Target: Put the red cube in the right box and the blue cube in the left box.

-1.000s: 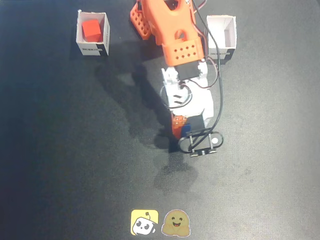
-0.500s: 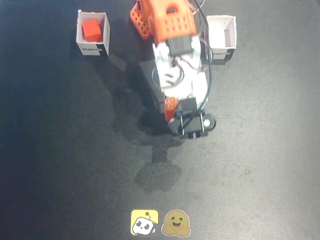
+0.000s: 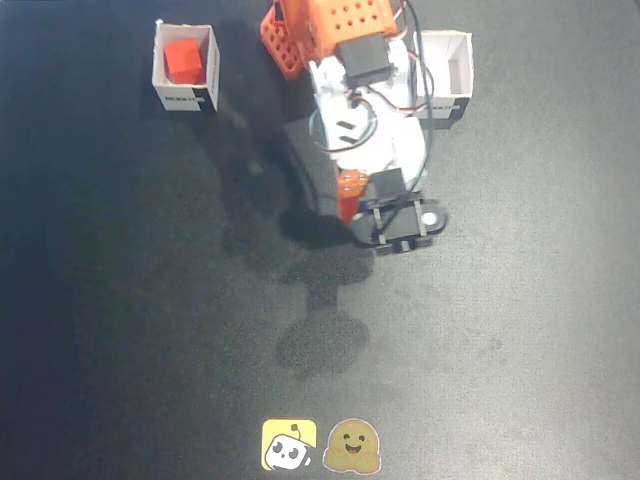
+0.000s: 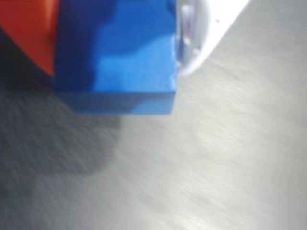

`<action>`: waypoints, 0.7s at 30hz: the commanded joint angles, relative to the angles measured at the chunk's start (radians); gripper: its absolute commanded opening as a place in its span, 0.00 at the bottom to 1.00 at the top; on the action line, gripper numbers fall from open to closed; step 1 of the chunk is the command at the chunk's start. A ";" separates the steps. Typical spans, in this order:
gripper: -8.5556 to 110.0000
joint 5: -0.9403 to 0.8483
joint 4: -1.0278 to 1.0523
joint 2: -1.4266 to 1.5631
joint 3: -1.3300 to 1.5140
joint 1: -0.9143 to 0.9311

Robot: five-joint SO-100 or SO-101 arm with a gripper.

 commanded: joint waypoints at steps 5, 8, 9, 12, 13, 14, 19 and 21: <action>0.16 0.060 0.089 0.091 -0.106 -0.118; 0.16 0.081 0.094 0.095 -0.101 -0.172; 0.16 0.081 0.094 0.091 -0.103 -0.187; 0.16 0.091 0.094 0.077 -0.109 -0.235; 0.16 0.094 0.094 0.077 -0.109 -0.250; 0.16 0.097 0.095 0.074 -0.110 -0.264; 0.16 0.097 0.143 0.051 -0.167 -0.304; 0.16 0.115 0.189 0.025 -0.202 -0.318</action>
